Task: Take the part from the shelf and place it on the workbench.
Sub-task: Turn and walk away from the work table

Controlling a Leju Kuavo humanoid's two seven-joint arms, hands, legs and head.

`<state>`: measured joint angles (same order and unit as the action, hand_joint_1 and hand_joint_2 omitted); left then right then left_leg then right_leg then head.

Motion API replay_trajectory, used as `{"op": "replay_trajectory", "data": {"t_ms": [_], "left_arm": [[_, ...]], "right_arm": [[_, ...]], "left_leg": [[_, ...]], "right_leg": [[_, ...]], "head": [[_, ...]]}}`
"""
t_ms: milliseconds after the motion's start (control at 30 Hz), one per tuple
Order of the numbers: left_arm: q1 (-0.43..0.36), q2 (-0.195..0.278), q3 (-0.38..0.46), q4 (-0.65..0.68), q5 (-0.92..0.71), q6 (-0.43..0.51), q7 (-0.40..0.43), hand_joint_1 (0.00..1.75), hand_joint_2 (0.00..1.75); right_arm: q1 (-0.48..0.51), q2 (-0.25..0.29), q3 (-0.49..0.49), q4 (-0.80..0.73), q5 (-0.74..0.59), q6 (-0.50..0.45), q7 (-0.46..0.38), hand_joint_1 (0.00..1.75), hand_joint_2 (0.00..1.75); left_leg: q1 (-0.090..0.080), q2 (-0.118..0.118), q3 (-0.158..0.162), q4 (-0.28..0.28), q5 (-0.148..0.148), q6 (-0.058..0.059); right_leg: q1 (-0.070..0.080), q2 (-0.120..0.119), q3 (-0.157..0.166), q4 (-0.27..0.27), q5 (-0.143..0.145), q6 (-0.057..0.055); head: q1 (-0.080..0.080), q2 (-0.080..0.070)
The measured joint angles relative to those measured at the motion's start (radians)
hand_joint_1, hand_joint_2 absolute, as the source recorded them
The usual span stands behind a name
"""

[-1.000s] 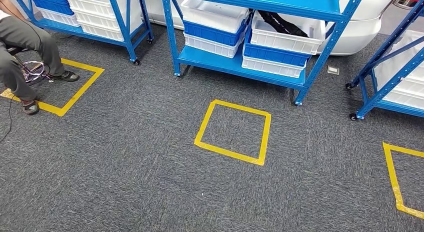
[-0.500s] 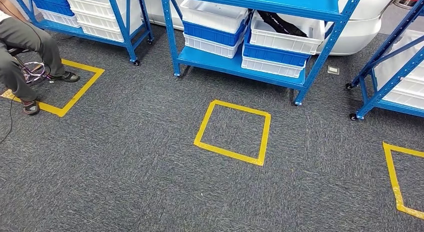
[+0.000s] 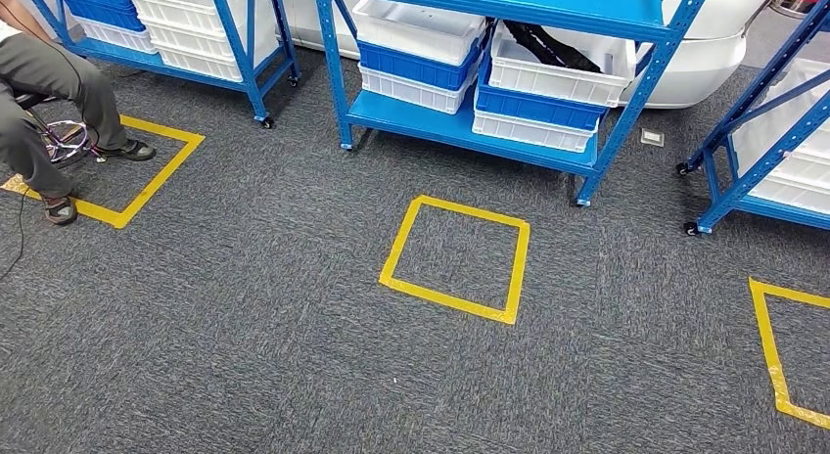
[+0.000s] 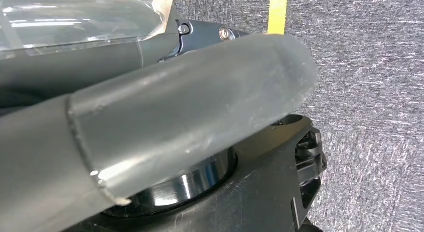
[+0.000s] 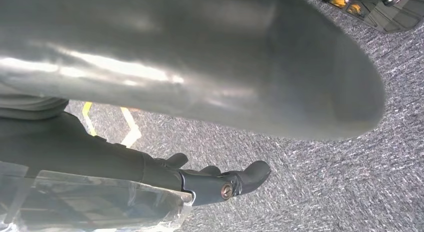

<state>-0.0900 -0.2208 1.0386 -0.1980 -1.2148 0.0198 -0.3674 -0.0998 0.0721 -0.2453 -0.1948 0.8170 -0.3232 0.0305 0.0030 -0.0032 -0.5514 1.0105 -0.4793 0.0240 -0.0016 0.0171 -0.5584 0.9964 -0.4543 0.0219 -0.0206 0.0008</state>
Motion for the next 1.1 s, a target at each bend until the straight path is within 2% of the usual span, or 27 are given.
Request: {"op": "replay_trajectory", "data": {"t_ms": [100,167,200,233,300,333,367,400,467,500,533,567,600,667,700,733,800,833,867,900,933,967,1000,1033,1067,1100], "left_arm": [[0.0,0.001,0.001,0.0,0.001,-0.003,-0.002,0.0,0.0],[0.0,0.001,0.001,0.0,0.001,-0.005,-0.003,0.0,0.0],[0.0,0.001,0.001,0.0,0.001,-0.006,-0.004,0.0,0.0],[0.0,0.001,0.001,0.0,0.001,-0.007,-0.004,0.0,0.0],[0.0,0.001,0.001,0.0,0.001,-0.008,-0.004,0.0,0.0],[0.001,0.001,0.001,0.0,0.001,-0.008,-0.005,0.0,0.0],[0.001,0.001,0.001,0.0,0.001,-0.008,-0.006,0.0,0.0],[0.001,0.001,0.001,0.0,0.001,-0.006,-0.008,0.0,0.0],[0.001,0.002,0.001,0.0,0.0,0.003,-0.017,0.0,0.0],[0.001,0.003,0.001,-0.001,0.001,0.01,-0.021,0.0,0.0],[0.001,0.004,0.001,-0.001,0.002,0.016,-0.026,0.0,0.0],[0.001,0.004,0.002,-0.001,0.002,0.023,-0.029,0.0,0.0],[0.001,0.004,0.002,-0.001,0.003,0.027,-0.032,0.0,0.0],[0.0,0.004,0.002,-0.001,0.003,0.033,-0.036,0.0,0.0],[0.0,0.004,0.003,-0.001,0.003,0.034,-0.038,0.0,0.0],[0.0,0.004,0.003,-0.001,0.003,0.035,-0.039,0.0,0.0],[0.0,0.004,0.003,-0.001,0.002,0.037,-0.04,0.0,0.0],[0.001,0.004,0.003,-0.001,0.001,0.038,-0.041,0.0,0.0],[0.002,0.004,0.004,-0.001,0.001,0.039,-0.041,0.0,0.0],[0.002,0.004,0.004,-0.001,0.001,0.04,-0.042,0.0,0.0],[0.002,0.004,0.004,-0.001,0.001,0.041,-0.043,0.0,0.0],[0.002,0.005,0.004,-0.001,0.001,0.041,-0.044,0.0,0.0],[0.001,0.006,0.004,-0.001,0.001,0.042,-0.045,0.0,0.0],[0.0,0.007,0.004,-0.001,0.001,0.042,-0.046,0.0,0.0],[-0.002,0.007,0.005,-0.001,0.001,0.043,-0.047,0.0,0.0],[-0.005,0.006,0.005,-0.001,0.001,0.044,-0.048,0.0,0.0]], "right_arm": [[-0.002,0.001,0.0,0.0,0.002,0.002,0.002,0.0,0.0],[-0.003,0.001,0.0,0.0,0.002,0.002,0.002,0.0,0.0],[-0.004,0.001,0.0,0.0,0.002,0.002,0.002,0.0,0.0],[-0.004,0.001,0.0,0.0,0.002,0.002,0.002,0.0,0.0],[-0.003,0.001,0.0,0.0,0.002,0.002,0.002,0.0,0.0],[-0.001,0.001,0.0,0.0,0.002,0.002,0.002,0.0,0.0],[0.0,0.0,0.0,0.0,0.002,0.002,0.002,0.0,0.0],[0.002,0.0,0.0,0.0,0.002,0.001,0.002,0.0,0.0],[0.002,0.001,0.0,0.0,0.002,-0.001,0.002,0.0,0.0],[0.001,0.003,0.0,0.0,0.002,-0.003,0.002,0.0,0.0],[0.0,0.005,0.0,0.0,0.003,-0.005,0.002,0.0,0.0],[-0.001,0.006,0.0,0.001,0.003,-0.006,0.002,0.0,0.0],[-0.001,0.006,0.0,0.001,0.004,-0.007,0.001,0.0,0.0],[-0.001,0.005,0.0,0.001,0.004,-0.007,0.0,0.0,0.0],[-0.001,0.004,0.0,0.001,0.005,-0.007,-0.001,0.0,0.0],[-0.002,0.004,0.0,0.001,0.006,-0.007,-0.001,0.0,0.0],[-0.004,0.004,0.0,0.001,0.007,-0.007,-0.001,0.0,0.0],[-0.004,0.005,0.0,0.001,0.007,-0.007,-0.001,0.0,0.0],[-0.003,0.005,0.0,0.001,0.007,-0.007,-0.001,0.0,0.0],[-0.003,0.005,-0.001,0.001,0.008,-0.007,-0.001,0.0,0.0],[-0.004,0.005,-0.001,0.001,0.008,-0.007,-0.002,0.0,0.0],[-0.005,0.005,-0.001,0.001,0.009,-0.008,-0.002,0.0,0.0],[-0.006,0.007,-0.001,0.001,0.009,-0.008,-0.003,0.0,0.0],[-0.009,0.009,-0.001,0.002,0.01,-0.008,-0.004,0.0,0.0],[-0.011,0.01,-0.002,0.002,0.011,-0.009,-0.004,0.0,0.0],[-0.013,0.011,-0.002,0.002,0.012,-0.009,-0.004,0.0,0.0]], "left_leg": [[-0.001,0.0,-0.001,0.0,-0.002,0.011],[0.008,0.004,0.008,-0.017,0.007,0.02],[0.013,0.006,0.013,-0.027,0.013,0.023],[0.017,0.009,0.017,-0.033,0.017,0.025],[0.018,0.012,0.017,-0.036,0.017,0.025],[0.019,0.012,0.017,-0.035,0.015,0.023],[0.022,0.012,0.018,-0.035,0.013,0.019],[0.026,0.012,0.02,-0.034,0.01,0.013],[0.034,0.012,0.027,-0.028,-0.001,-0.007],[0.035,0.012,0.03,-0.024,-0.009,-0.019],[0.034,0.013,0.032,-0.021,-0.016,-0.03],[0.033,0.013,0.034,-0.021,-0.021,-0.037],[0.035,0.013,0.038,-0.023,-0.024,-0.043],[0.043,0.013,0.041,-0.015,-0.032,-0.048],[0.045,0.012,0.03,0.011,-0.045,-0.049],[0.045,0.012,0.004,0.061,-0.067,-0.048],[0.04,0.011,-0.085,0.206,-0.117,-0.043],[0.036,0.011,-0.129,0.266,-0.127,-0.039],[0.032,0.011,-0.159,0.294,-0.118,-0.032],[0.027,0.01,-0.17,0.283,-0.087,-0.022],[0.02,0.008,-0.162,0.235,-0.041,-0.008],[0.011,0.005,-0.142,0.167,0.008,0.011],[0.002,0.005,-0.119,0.107,0.041,0.026],[-0.006,0.005,-0.101,0.062,0.058,0.036],[-0.012,0.005,-0.091,0.037,0.06,0.043],[-0.016,0.007,-0.083,0.027,0.053,0.044]], "right_leg": [[-0.012,0.0,0.002,-0.006,0.003,0.008],[-0.011,-0.002,-0.004,0.009,-0.005,0.011],[-0.009,-0.004,-0.019,0.04,-0.021,0.009],[-0.01,-0.005,-0.046,0.093,-0.047,0.006],[-0.015,-0.007,-0.116,0.23,-0.101,0.004],[-0.019,-0.007,-0.14,0.277,-0.114,0.009],[-0.024,-0.008,-0.146,0.288,-0.111,0.019],[-0.03,-0.009,-0.13,0.255,-0.092,0.032],[-0.044,-0.019,-0.058,0.116,-0.038,0.061],[-0.046,-0.022,-0.026,0.057,-0.022,0.065],[-0.046,-0.024,-0.007,0.024,-0.015,0.06],[-0.043,-0.023,-0.002,0.017,-0.018,0.048],[-0.04,-0.018,0.001,0.018,-0.021,0.033],[-0.04,-0.015,0.007,0.019,-0.026,0.012],[-0.039,-0.014,0.013,0.018,-0.029,0.004],[-0.036,-0.013,0.019,0.017,-0.033,-0.004],[-0.026,-0.013,0.03,0.017,-0.044,-0.02],[-0.019,-0.012,0.036,0.017,-0.05,-0.026],[-0.013,-0.01,0.044,0.017,-0.057,-0.031],[-0.007,-0.008,0.054,0.017,-0.064,-0.034],[-0.002,-0.005,0.065,0.017,-0.072,-0.036],[0.0,-0.002,0.074,0.015,-0.08,-0.037],[0.007,0.0,0.082,0.013,-0.09,-0.035],[0.008,0.002,0.089,0.009,-0.098,-0.033],[0.009,0.003,0.098,0.005,-0.1,-0.028],[0.012,0.002,0.108,0.005,-0.098,-0.018]], "head": [[0.0,0.0],[0.0,0.0],[0.002,0.0],[0.005,0.0],[0.01,0.0],[0.01,0.0],[0.01,0.0],[0.01,0.0],[0.013,0.0],[0.018,0.0],[0.019,0.0],[0.018,0.0],[0.015,0.0],[0.006,0.0],[0.004,0.0],[0.002,0.0],[0.0,0.0],[0.0,0.0],[0.0,0.0],[0.0,0.0],[0.0,0.0],[0.0,0.0],[0.002,0.0],[0.004,0.0],[0.005,0.0],[0.006,0.0]]}}
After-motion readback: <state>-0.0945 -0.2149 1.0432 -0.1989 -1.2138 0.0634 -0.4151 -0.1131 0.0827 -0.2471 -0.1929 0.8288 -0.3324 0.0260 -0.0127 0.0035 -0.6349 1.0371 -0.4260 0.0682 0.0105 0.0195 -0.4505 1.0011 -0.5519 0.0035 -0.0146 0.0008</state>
